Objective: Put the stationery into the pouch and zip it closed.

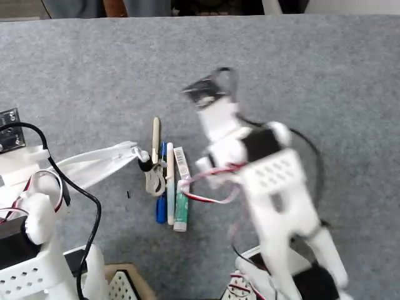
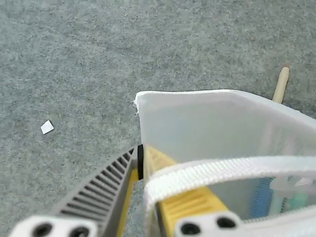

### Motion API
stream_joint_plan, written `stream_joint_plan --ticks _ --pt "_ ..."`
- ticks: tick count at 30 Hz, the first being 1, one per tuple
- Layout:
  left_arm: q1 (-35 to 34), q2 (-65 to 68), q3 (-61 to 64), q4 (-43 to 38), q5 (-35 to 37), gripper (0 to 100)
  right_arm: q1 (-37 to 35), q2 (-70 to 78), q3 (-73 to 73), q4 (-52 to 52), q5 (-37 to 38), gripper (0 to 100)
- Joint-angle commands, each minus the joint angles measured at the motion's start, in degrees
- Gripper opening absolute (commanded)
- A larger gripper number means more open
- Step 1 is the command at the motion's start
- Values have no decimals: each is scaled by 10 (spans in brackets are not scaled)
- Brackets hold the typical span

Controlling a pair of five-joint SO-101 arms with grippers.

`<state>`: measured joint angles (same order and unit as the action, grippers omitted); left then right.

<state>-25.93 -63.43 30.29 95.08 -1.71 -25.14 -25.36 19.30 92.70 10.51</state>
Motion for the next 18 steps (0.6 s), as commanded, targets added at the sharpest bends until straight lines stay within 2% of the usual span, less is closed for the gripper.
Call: stream_joint_plan --ticks 1,7,14,18 --pt "-9 4 0 -14 6 29 -68 77 -30 -50 -5 360" --pt "-66 4 2 -14 7 29 -83 189 -30 -146 -4 360" --pt "-71 4 2 -13 8 29 -81 317 -34 -270 -4 360" --pt "-71 4 3 -13 8 29 -56 377 -52 -316 -9 359"
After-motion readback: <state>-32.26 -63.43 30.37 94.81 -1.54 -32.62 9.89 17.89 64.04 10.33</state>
